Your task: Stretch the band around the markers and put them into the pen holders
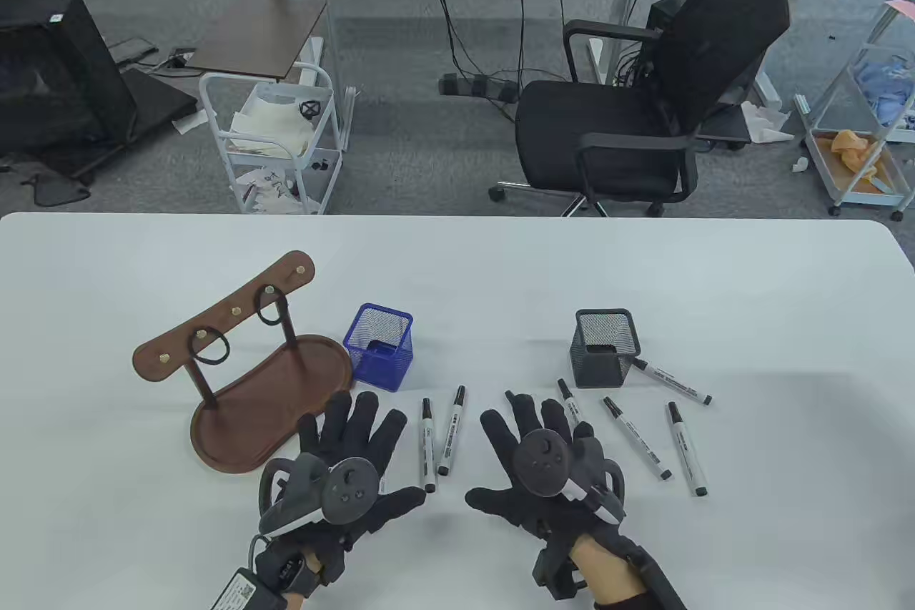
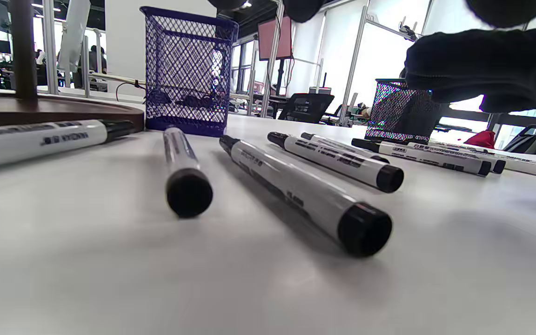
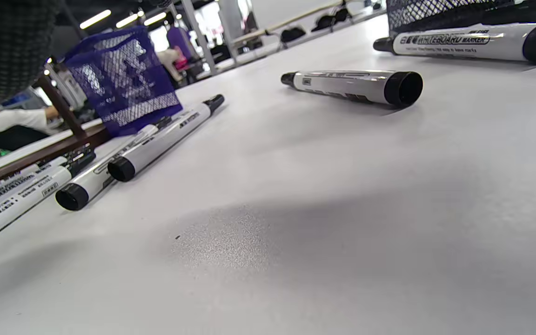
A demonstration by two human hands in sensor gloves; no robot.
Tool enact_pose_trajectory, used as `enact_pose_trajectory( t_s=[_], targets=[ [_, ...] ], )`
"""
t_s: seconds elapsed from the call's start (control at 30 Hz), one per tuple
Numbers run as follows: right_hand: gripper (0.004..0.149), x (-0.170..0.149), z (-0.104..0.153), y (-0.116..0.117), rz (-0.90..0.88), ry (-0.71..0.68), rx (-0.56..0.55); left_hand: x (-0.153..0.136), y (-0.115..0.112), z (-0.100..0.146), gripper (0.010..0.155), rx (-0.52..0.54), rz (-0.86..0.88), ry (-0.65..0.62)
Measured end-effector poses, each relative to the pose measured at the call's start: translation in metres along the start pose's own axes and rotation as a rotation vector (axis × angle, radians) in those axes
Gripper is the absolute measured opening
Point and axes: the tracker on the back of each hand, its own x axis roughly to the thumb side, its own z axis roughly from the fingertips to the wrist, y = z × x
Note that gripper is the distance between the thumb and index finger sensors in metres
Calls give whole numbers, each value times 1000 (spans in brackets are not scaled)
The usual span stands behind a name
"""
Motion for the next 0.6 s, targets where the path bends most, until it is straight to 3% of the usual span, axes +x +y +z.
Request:
enact_pose_trajectory(
  t_s=[0.6],
  targets=[
    [96,1,0,0,2,-1,-6,-3,0,-1,100,-7,18,8]
  ],
)
